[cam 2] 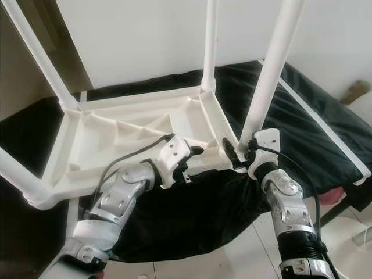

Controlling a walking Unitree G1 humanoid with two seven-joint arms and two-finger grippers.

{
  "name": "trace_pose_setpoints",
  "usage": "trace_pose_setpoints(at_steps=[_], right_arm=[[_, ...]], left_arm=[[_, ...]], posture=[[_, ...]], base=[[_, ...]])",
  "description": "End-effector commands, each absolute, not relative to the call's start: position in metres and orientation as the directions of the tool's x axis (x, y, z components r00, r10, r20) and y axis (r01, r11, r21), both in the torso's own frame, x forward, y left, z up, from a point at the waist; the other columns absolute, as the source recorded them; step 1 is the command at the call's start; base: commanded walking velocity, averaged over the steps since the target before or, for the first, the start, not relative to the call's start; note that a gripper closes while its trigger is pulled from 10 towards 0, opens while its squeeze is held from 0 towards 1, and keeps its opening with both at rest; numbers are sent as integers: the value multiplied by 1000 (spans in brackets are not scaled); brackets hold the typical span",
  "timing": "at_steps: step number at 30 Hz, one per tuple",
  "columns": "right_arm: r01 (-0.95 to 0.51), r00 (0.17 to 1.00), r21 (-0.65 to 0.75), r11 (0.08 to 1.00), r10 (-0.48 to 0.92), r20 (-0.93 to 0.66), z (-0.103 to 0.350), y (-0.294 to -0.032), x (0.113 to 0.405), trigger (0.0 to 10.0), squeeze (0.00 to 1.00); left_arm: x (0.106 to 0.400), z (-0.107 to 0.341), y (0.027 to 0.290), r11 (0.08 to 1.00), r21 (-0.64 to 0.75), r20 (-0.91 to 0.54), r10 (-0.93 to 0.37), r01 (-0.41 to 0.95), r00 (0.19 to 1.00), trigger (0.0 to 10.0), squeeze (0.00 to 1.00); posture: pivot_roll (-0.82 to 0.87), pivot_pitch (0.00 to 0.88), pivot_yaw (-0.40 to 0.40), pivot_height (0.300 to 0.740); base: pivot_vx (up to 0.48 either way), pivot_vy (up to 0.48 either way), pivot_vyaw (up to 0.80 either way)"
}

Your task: Building children table

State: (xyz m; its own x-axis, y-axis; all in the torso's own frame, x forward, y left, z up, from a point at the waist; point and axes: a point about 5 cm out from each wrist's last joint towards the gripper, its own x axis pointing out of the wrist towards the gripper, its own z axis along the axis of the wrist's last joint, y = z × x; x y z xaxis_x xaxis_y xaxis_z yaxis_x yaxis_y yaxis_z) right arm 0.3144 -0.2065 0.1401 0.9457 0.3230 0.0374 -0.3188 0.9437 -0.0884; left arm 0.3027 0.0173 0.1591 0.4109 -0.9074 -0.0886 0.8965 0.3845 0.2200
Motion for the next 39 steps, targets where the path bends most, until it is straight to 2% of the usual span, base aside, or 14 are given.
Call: trace_pose_setpoints(at_steps=[1, 2, 3, 14, 15, 16, 27, 31, 33, 39], right_arm=[[-344, 937, -98, 934, 348, 27, 139, -206, 316, 5490, 0], [-344, 937, -98, 934, 348, 27, 139, -206, 316, 5490, 0], [-349, 935, -105, 931, 353, 23, 138, -207, 317, 0, 0], [-358, 933, -108, 927, 359, -14, 125, -212, 314, 0, 0], [-345, 938, -105, 933, 346, -10, 124, -213, 314, 9569, 0], [-318, 948, -93, 944, 319, -5, 123, -214, 314, 10000, 0], [-100, 995, -63, 993, 99, -16, 114, -216, 314, 10000, 0], [-52, 999, -27, 998, 51, -14, 113, -205, 311, 10000, 0], [28, 999, 14, 1000, -28, -19, 113, -203, 311, 10000, 0], [131, 991, 16, 991, -131, -20, 114, -200, 309, 10000, 0]], left_arm=[[306, 159, 19, 430, 233, -82, -885, 872, 458, 10000, 0], [306, 159, 19, 430, 233, -82, -885, 872, 458, 10000, 0], [306, 159, 18, 428, 235, -82, -886, 873, 457, 10000, 0], [305, 159, 17, 414, 238, -85, -892, 878, 444, 10000, 0], [305, 159, 17, 413, 239, -85, -893, 879, 443, 10000, 0], [305, 159, 17, 412, 241, -86, -893, 879, 442, 10000, 0], [305, 158, 18, 417, 242, -87, -890, 876, 447, 10000, 0], [306, 158, 18, 420, 242, -85, -889, 875, 451, 10000, 0], [305, 158, 18, 420, 239, -87, -889, 876, 450, 10000, 0], [304, 156, 18, 420, 232, -88, -889, 877, 449, 10000, 0]], posture=[[-94, 0, 66, 740], [-94, 0, 66, 740], [-92, 0, 66, 740], [-97, 0, 76, 740], [-97, 0, 78, 740], [-94, 0, 75, 740], [-92, 0, 76, 740], [-93, 0, 75, 740], [-97, 0, 77, 740], [-98, 0, 73, 740]], base=[[0, 0, 0], [0, 0, 0], [0, 0, 0], [0, 0, 0], [0, 0, 0], [0, 0, 0], [0, 0, 0], [0, 0, 0], [0, 0, 0], [0, 0, 0]])
